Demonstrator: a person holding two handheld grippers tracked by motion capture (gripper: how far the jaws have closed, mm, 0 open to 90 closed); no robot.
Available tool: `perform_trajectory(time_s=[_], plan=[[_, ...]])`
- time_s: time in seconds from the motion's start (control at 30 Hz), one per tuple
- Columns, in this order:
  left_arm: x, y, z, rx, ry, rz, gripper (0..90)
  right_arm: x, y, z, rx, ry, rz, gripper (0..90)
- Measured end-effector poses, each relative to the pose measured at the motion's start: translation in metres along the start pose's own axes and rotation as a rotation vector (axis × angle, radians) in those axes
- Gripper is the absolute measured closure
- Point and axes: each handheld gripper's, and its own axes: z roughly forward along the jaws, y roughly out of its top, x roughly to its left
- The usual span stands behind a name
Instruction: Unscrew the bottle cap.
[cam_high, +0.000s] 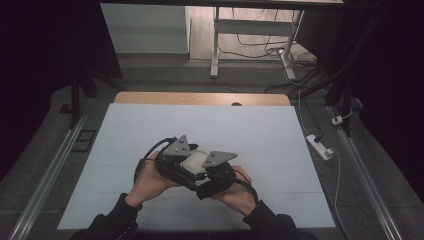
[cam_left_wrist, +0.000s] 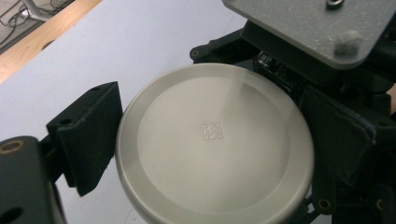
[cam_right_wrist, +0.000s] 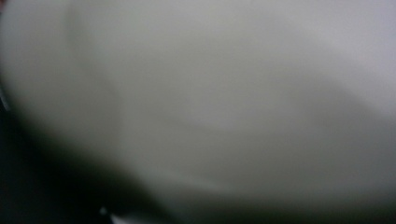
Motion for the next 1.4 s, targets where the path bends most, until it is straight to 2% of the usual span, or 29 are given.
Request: perform_trajectory(time_s=[0.23, 0.57, 1.17, 1.4], plan=[[0.001, 0.000, -0.002, -0.012, -0.009, 0.008, 9.2, 0.000, 0.000, -0.001, -0.007, 0.011, -0.003, 6.7], [0.005, -0.001, -0.011, -0.035, -0.002, 0.022, 9.2, 0.002, 0.000, -0.001, -0.017, 0.040, -0.015, 6.7], [0.015, -0.007, -0.023, -0.051, 0.036, -0.028, 9.2, -0.004, -0.002, -0.004, -0.015, 0.021, -0.013, 6.7], [0.018, -0.009, -0.028, -0.051, 0.045, -0.033, 9.2, -0.008, -0.004, -0.006, -0.017, 0.008, -0.007, 6.8]])
